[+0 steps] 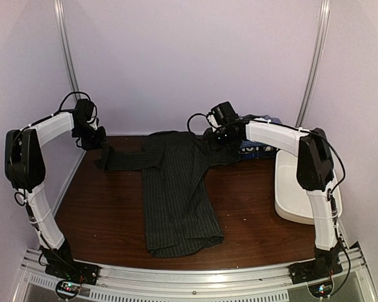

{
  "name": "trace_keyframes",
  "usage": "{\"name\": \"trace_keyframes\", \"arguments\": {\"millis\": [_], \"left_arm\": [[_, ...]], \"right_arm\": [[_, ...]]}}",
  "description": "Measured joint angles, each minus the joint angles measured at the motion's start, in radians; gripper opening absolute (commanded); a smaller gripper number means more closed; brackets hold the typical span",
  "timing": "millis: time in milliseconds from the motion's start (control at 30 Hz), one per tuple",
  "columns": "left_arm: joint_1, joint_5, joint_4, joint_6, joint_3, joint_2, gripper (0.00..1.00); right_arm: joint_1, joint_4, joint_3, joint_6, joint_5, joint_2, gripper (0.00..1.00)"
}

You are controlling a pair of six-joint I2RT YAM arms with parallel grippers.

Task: Fold and stack the long sleeve shirts
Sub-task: Flatten out the rectangle-folded shirt at the center of the board.

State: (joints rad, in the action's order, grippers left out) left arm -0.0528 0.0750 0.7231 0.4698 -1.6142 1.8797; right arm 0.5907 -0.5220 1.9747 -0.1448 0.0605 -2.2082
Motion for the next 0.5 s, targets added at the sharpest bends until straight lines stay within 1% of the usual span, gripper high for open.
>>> {"name": "trace_keyframes", "arguments": {"millis": [67,167,200,267,367,400,500], "left_arm": [[0.004,-0.002,-0.014,0.004,0.054,0.007,0.0],[0.006,0.012,-0.041,0.01,0.126,0.007,0.0],[0.005,0.016,-0.051,0.011,0.145,0.007,0.04],[-0.001,0.023,-0.067,0.011,0.174,0.007,0.24],[-0.009,0.028,-0.084,0.018,0.198,0.002,0.46],[-0.011,0.029,-0.087,0.014,0.204,-0.004,0.51],[-0.023,0.016,-0.098,0.02,0.227,-0.041,0.62]], "right_arm": [[-0.008,-0.016,-0.034,-0.012,0.006,-0.021,0.04],[-0.024,-0.021,-0.09,-0.028,0.005,-0.028,0.09],[-0.027,-0.016,-0.114,-0.036,0.003,-0.025,0.12],[-0.034,-0.001,-0.169,-0.048,0.001,-0.019,0.19],[-0.035,0.015,-0.269,-0.066,-0.014,0.006,0.32],[-0.033,0.02,-0.298,-0.072,-0.018,0.018,0.37],[-0.014,0.029,-0.392,-0.084,-0.028,0.092,0.47]]}}
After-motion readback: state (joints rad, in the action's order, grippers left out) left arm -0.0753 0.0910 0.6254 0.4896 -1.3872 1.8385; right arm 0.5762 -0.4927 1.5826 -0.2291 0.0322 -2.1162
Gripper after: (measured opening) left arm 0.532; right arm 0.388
